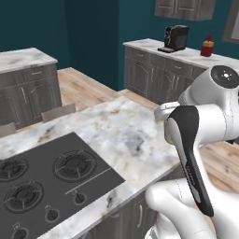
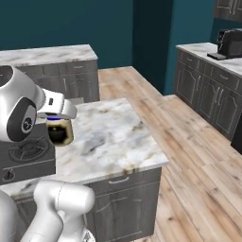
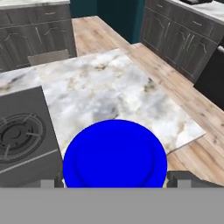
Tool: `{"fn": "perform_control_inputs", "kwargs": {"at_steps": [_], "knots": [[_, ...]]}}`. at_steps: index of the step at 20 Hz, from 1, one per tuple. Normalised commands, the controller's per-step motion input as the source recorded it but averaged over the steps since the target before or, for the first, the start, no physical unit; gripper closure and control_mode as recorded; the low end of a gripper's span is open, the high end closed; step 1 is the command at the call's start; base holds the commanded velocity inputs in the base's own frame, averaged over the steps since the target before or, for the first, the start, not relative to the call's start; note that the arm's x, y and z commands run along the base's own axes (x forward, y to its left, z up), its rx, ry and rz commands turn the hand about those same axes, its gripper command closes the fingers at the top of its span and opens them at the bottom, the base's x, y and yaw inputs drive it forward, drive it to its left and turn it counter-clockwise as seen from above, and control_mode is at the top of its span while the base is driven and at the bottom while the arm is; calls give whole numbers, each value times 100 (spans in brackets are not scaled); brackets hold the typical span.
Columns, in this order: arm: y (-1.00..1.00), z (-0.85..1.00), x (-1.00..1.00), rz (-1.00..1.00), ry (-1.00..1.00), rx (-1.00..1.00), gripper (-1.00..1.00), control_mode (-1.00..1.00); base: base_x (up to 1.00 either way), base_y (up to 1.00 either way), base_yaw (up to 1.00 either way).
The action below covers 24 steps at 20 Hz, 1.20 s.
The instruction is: Move the ketchup and mayonnaise from the cabinet to the dining counter.
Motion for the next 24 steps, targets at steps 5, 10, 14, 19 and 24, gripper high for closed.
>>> {"fn": "perform_control_inputs", "kwargs": {"at_steps": [5, 10, 14, 19, 24], "knots": [[0, -20, 40, 5, 4, 0, 100, -100, 21, 0, 4], [0, -47, 89, 9, 5, 1, 100, -100, 0, 0, 0], [0, -58, 50, 9, 1, 0, 100, -100, 0, 0, 0], [0, -71, 12, 6, 0, 0, 100, -100, 0, 0, 0], [0, -57, 12, 4, 0, 1, 100, -100, 0, 0, 0]]}}
